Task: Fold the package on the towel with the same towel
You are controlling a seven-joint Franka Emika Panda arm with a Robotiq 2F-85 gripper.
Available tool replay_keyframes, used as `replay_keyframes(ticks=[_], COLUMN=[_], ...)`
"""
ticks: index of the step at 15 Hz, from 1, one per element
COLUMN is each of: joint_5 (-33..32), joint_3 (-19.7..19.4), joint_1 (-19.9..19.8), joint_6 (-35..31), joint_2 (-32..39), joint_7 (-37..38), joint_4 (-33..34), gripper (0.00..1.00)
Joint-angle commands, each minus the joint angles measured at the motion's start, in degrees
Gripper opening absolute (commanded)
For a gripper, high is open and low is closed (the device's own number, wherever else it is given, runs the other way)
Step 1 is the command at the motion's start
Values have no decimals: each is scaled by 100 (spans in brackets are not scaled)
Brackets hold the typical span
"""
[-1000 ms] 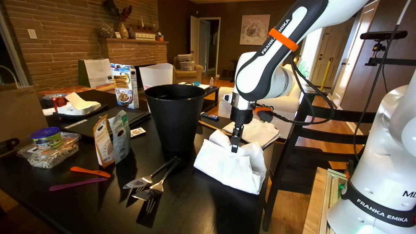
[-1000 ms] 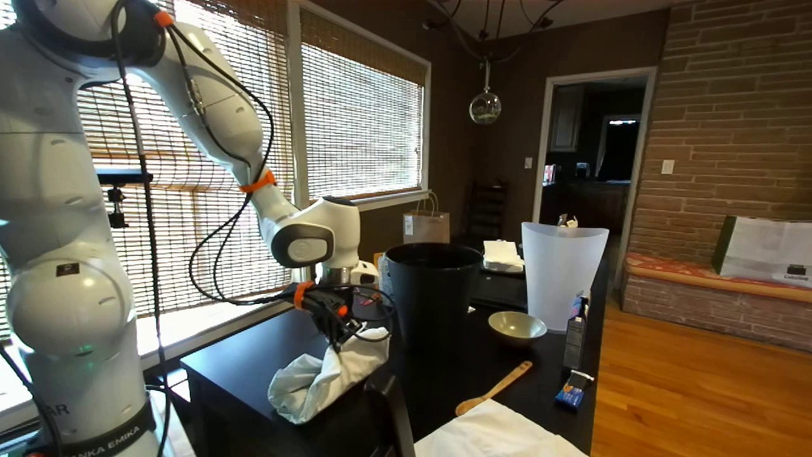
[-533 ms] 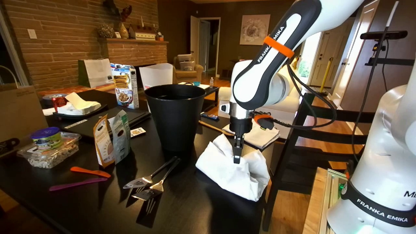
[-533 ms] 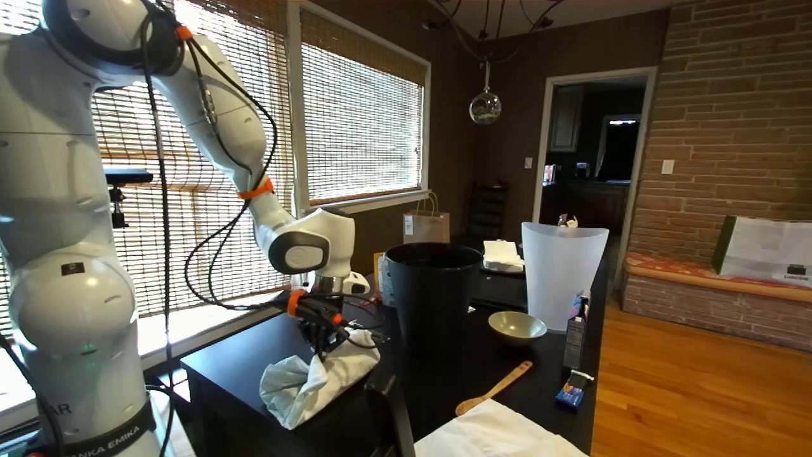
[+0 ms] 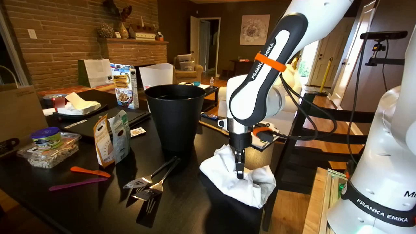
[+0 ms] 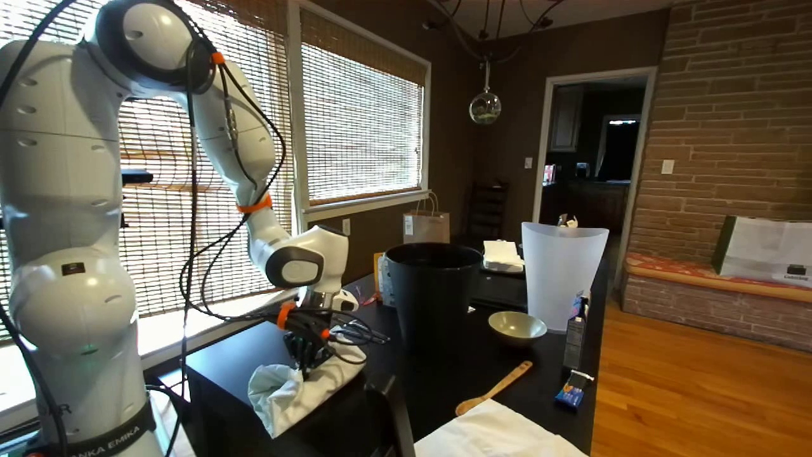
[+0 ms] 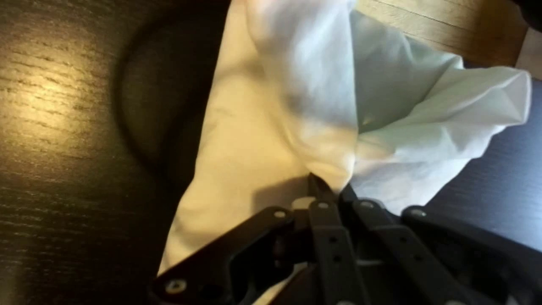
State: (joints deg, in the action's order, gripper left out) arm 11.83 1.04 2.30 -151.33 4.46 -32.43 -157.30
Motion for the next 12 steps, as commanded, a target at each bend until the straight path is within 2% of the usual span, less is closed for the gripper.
replay_keyframes(ticks=[1,7,8,9,12], joint_5=[-169,-650,-774,-877,-971], joint_3=[162,177,163,160,205], joint_1=[-32,-1,4,6,-23], joint_6=[-289,-751,-797,-814,-752], joint_2=[247,521,558,582,558], joint_7=[505,1330,1475,1598,1792], joint_4=[5,3,3,3,7], gripper=[4,5,11,31,50])
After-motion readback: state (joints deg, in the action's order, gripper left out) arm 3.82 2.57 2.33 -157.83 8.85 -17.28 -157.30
